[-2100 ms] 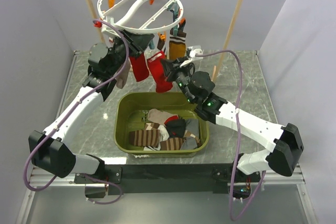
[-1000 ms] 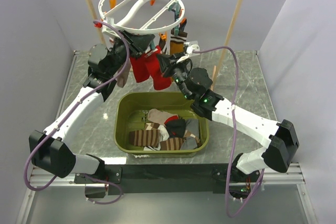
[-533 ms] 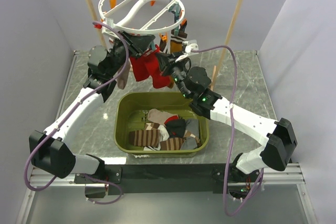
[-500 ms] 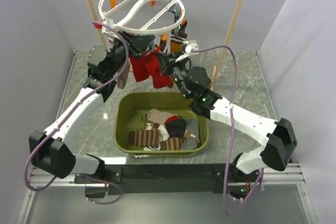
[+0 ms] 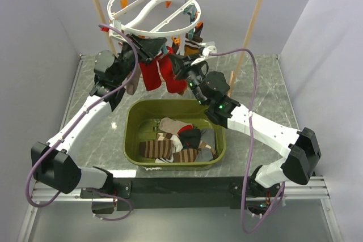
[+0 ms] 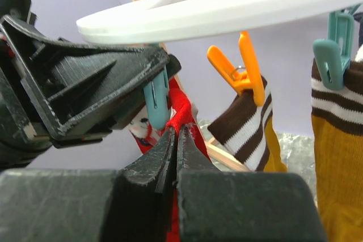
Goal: Clip the socks to the hanger
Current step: Clamp the sock onto the hanger.
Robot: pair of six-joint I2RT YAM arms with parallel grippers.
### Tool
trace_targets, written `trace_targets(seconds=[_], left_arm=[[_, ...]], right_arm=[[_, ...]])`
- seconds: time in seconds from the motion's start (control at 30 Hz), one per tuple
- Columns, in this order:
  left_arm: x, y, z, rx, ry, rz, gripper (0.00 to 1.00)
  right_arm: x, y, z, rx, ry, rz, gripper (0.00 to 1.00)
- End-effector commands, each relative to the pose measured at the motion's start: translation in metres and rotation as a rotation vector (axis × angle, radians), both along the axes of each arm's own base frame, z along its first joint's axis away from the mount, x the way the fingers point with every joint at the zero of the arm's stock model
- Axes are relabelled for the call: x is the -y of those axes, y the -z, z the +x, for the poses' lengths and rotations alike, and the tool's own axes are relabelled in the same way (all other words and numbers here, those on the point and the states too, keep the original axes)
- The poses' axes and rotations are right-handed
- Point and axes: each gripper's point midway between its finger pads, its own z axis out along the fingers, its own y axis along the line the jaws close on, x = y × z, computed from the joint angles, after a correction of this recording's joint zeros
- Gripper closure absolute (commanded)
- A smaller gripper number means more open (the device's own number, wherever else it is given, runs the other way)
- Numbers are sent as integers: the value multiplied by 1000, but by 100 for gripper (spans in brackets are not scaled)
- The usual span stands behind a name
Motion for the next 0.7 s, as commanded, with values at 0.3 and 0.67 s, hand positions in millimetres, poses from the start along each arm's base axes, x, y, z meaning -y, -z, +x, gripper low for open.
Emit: trace_targets(seconds=[0.3,0.67], left_arm=[[-2,-29,-28,118,50,-34,74],[-6,-35,-30,190,41,-39,73]], right_arm=[[7,-47,-4,85,-4,112,100],[3,-37,-12,12,-68,150,100]])
